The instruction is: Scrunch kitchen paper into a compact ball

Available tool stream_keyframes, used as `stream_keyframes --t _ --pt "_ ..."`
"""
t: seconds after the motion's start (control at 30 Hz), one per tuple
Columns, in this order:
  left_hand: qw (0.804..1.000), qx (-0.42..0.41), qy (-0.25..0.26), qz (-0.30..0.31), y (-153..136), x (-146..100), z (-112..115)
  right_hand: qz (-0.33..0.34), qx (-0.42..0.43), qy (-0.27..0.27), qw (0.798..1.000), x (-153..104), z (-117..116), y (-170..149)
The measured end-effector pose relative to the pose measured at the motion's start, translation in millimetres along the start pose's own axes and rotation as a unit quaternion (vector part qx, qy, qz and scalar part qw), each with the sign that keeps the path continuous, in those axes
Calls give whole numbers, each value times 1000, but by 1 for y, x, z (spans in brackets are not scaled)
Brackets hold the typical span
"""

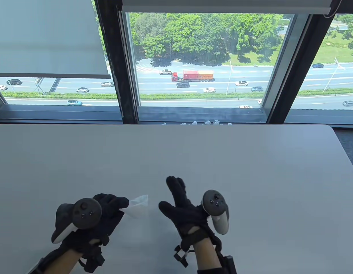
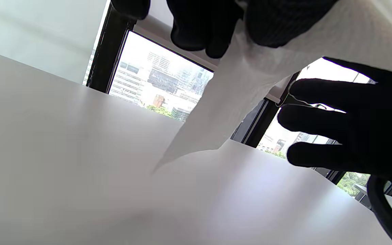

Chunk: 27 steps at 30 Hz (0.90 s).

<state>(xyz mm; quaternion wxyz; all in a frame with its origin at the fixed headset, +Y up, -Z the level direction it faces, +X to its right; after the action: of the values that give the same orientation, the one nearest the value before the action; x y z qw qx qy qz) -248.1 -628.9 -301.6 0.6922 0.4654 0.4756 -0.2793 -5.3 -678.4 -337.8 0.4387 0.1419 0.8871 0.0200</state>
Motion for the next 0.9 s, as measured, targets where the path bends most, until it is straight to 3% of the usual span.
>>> stream_keyframes --t 0.1,0.2,0.3,0.47,0.57,0.67,0.77,0.9 --pt "999 6 27 21 18 -1 -6 -29 -63 72 995 30 -28 3" --pt "998 13 51 28 16 -4 3 -49 -37 74 995 36 -39 -9" --pt "998 -25 60 27 5 -5 16 -67 18 43 997 32 -40 -31" --pt "999 -27 35 27 -7 -5 30 -91 2 9 996 30 -36 -48" --pt "995 -74 12 72 -5 -8 38 -121 15 -92 988 21 -23 -57" --pt "997 -30 -10 76 -4 -7 38 -135 69 -69 986 17 -23 -66" --pt "992 -65 -40 100 -2 -6 45 -135 99 -50 985 18 -26 -68" --pt "996 -9 -24 83 4 -6 50 -119 126 10 985 22 -39 -67"
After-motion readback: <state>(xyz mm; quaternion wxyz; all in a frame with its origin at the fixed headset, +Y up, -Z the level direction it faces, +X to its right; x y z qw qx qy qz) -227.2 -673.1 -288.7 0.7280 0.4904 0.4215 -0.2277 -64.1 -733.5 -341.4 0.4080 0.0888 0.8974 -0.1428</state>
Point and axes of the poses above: the tracker on the back of each hand, its own y axis roughly to the thumb side, its own x axis roughly from the wrist to the fingertips, z = x × y, the point moved 2 cm from there along x, roughly from the wrist to the fingertips, and after that the axes turned 8 degrees about z, right-handed, at the moved point
